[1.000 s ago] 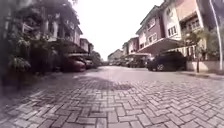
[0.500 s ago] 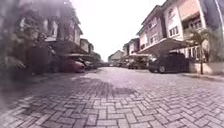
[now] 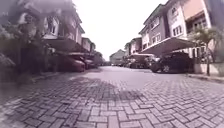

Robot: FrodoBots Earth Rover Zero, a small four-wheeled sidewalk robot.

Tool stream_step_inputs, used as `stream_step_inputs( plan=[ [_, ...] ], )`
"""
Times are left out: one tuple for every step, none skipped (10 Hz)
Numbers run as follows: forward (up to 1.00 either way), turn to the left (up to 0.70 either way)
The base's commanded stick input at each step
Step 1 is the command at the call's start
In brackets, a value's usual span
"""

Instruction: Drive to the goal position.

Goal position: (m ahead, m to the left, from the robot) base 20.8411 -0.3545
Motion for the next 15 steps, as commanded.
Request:
stream_step_inputs(
  plan=[
    [0.69, 0.03],
    [0.69, 0.03],
    [0.69, 0.03],
    [0.69, 0.03],
    [0.69, 0.03],
    [0.69, 0.03],
    [0.69, 0.03],
    [0.69, 0.03],
    [0.69, 0.03],
    [0.69, 0.03],
    [0.69, 0.03],
    [0.69, 0.03],
    [0.69, 0.03],
    [0.69, 0.03],
    [0.69, 0.03]
  ],
)
